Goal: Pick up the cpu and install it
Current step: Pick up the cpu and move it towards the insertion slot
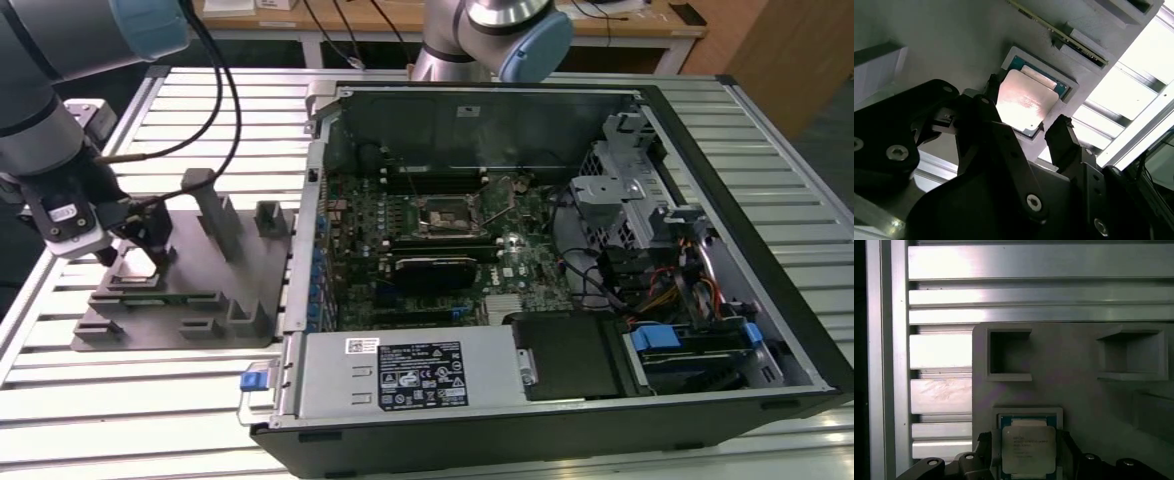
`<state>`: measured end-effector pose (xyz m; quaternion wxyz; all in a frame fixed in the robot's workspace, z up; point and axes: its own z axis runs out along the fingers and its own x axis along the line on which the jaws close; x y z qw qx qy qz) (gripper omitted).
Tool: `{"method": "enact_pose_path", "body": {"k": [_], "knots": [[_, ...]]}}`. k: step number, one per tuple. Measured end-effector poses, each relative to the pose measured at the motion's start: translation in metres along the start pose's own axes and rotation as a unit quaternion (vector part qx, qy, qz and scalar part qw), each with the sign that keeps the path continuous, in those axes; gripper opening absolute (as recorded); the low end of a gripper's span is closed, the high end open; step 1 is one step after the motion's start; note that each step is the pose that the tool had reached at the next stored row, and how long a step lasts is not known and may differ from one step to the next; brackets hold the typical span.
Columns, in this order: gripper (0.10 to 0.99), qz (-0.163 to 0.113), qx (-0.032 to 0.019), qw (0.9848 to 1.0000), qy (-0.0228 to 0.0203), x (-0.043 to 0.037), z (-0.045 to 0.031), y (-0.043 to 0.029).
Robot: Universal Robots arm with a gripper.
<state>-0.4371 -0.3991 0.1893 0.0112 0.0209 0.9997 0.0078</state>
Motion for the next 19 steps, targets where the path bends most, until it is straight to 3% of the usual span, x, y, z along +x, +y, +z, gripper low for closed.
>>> {"method": "enact_pose_path", "body": {"k": [9,19], "knots": [[0.647,0.0,0.0043,1.0,0.003,-0.0047,0.0032,0.0002],[0.647,0.0,0.0062,1.0,0.0032,-0.0047,0.0077,0.0001]]}}
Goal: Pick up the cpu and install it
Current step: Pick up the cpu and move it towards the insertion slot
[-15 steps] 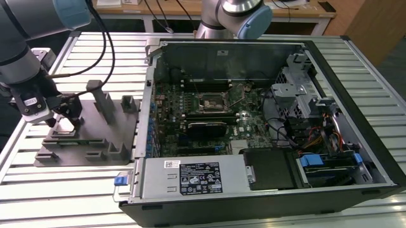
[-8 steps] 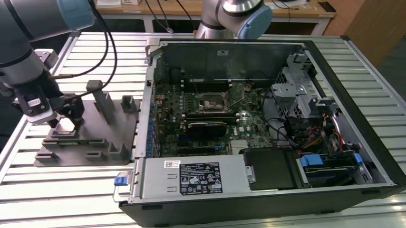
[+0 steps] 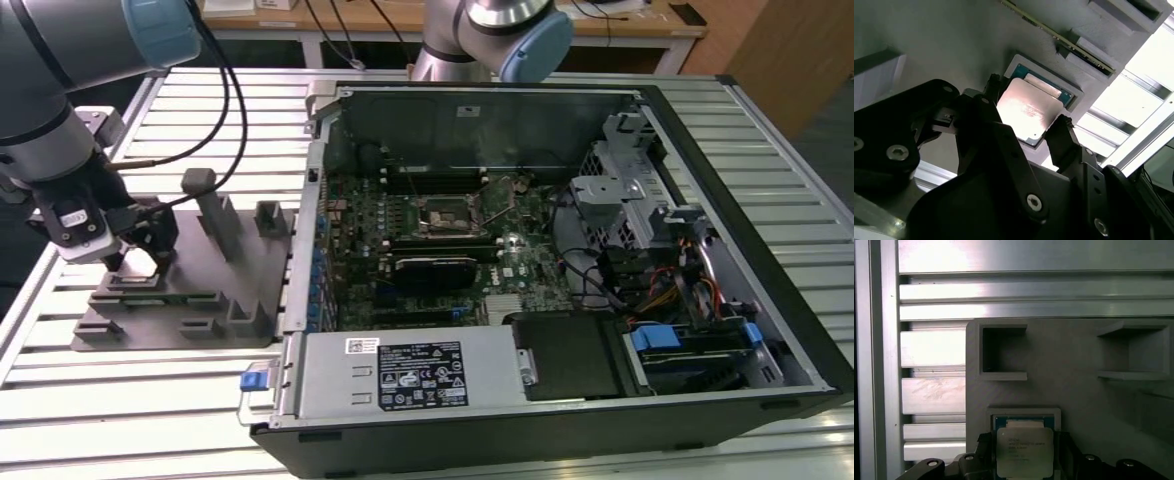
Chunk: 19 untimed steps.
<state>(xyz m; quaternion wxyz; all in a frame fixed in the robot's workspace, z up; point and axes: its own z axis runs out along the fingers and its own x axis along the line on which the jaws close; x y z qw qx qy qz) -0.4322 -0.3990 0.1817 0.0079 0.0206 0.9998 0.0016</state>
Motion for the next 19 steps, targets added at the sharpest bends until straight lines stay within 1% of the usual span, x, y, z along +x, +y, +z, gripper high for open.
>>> {"method": "enact_pose_path", "body": {"k": [6,17,19], "knots": [[0.647,-0.013,-0.0002,0.9999,0.0,0.0001,0.0001,0.0],[0.647,-0.013,-0.0003,0.9999,-0.0001,0.0,0.0001,-0.0001],[0.631,-0.013,-0.0002,0.9999,0.0,0.0001,0.0001,-0.0001]]}}
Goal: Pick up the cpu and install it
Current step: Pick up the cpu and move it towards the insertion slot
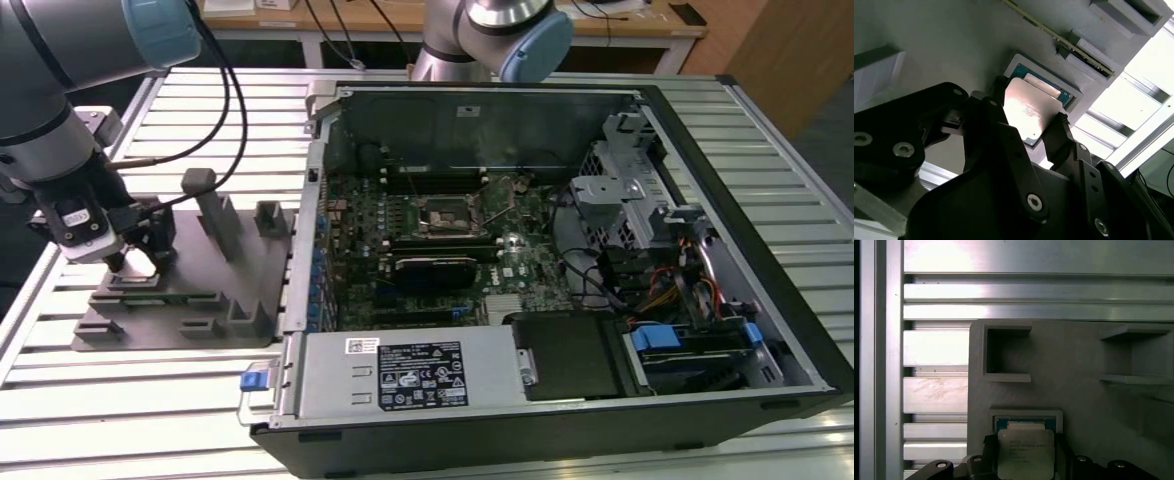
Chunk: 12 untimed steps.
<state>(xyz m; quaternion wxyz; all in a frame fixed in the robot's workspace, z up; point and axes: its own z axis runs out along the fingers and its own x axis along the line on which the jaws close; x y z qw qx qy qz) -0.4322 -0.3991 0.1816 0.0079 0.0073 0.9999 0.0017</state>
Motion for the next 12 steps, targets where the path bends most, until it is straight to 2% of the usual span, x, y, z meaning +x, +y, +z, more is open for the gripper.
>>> {"method": "enact_pose_path", "body": {"k": [1,2,8,12], "knots": [[0.569,0.0,0.0,1.0,0.0,0.0,0.0,0.0],[0.545,0.0,0.0,1.0,0.0,0.0,0.0,0.0],[0.545,0.0,0.0,1.0,-0.0001,0.0,-0.0001,0.0],[0.545,0.0,-0.0001,1.0,-0.0002,-0.0001,-0.0062,0.0001]]}}
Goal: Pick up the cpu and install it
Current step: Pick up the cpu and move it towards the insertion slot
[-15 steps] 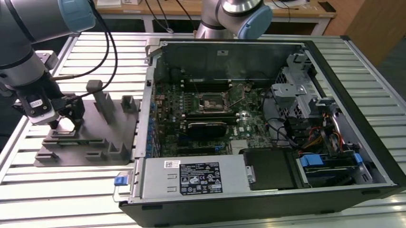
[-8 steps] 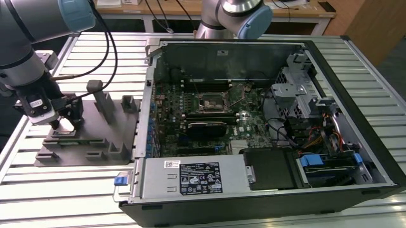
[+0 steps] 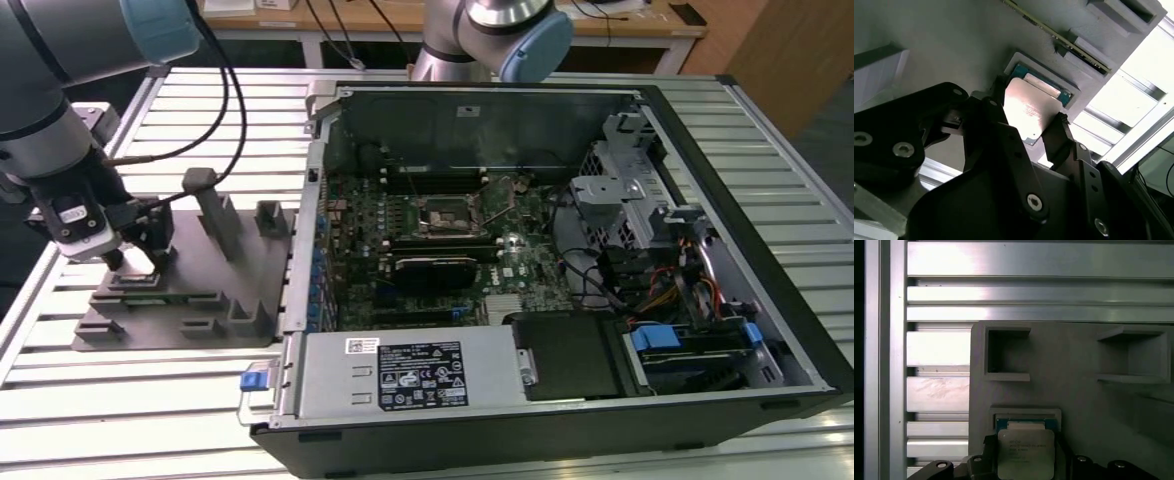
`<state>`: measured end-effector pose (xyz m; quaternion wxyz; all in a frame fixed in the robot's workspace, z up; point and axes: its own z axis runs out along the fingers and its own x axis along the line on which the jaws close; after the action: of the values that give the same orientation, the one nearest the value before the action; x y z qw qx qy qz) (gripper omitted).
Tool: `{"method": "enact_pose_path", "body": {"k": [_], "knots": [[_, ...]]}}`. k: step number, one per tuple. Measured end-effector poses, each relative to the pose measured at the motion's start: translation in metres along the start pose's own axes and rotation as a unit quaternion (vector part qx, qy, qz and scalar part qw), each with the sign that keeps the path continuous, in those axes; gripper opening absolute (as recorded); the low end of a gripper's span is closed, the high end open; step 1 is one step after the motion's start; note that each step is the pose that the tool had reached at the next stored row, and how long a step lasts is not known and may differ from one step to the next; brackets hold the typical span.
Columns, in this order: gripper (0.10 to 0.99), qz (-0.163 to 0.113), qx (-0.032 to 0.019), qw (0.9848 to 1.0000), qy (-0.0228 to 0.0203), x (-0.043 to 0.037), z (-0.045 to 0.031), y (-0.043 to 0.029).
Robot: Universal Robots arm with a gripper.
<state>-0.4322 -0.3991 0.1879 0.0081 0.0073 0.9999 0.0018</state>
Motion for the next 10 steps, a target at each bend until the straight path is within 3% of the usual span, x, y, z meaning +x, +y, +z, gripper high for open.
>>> {"method": "enact_pose_path", "body": {"k": [10], "knots": [[0.545,0.0,0.0,1.0,-0.0006,-0.0003,-0.0203,0.0001]]}}
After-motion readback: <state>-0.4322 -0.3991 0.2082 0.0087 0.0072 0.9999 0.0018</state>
